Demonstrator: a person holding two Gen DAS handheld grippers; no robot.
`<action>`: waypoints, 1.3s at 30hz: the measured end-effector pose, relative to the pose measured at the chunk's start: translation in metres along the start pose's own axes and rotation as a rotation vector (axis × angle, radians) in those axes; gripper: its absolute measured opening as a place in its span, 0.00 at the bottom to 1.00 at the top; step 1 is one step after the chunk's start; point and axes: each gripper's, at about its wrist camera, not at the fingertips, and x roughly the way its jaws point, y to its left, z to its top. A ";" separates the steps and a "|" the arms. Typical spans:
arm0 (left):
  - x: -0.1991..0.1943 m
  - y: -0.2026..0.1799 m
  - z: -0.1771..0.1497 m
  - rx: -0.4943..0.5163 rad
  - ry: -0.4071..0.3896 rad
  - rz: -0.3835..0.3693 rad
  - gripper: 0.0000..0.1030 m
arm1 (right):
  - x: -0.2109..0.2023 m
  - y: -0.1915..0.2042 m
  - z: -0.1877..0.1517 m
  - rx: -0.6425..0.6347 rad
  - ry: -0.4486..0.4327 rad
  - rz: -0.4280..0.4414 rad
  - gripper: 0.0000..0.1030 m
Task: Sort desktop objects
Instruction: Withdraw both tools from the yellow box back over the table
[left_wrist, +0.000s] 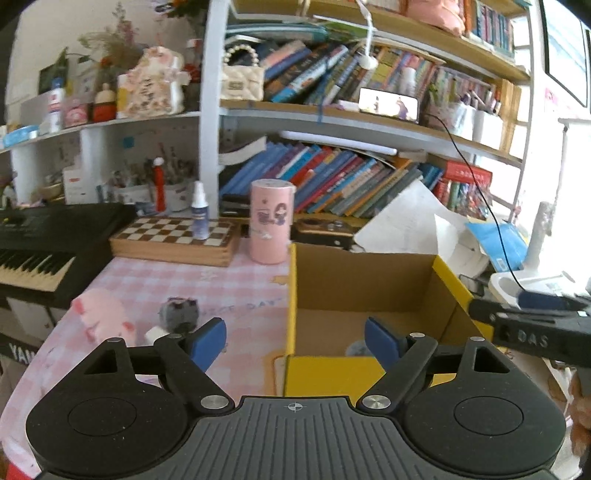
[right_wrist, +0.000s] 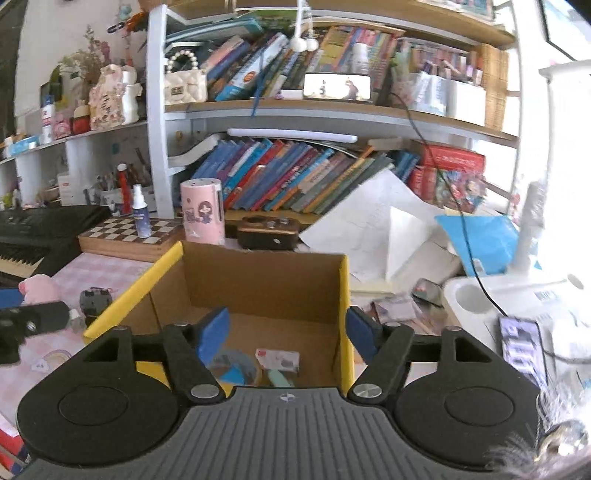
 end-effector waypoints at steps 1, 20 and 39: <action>-0.002 0.002 -0.003 0.002 0.001 0.005 0.82 | -0.003 0.002 -0.006 0.010 0.006 -0.010 0.68; -0.051 0.069 -0.057 0.003 0.090 0.124 0.84 | -0.046 0.083 -0.067 0.121 0.155 -0.075 0.67; -0.103 0.140 -0.102 -0.015 0.191 0.086 0.89 | -0.100 0.176 -0.110 0.086 0.233 -0.043 0.71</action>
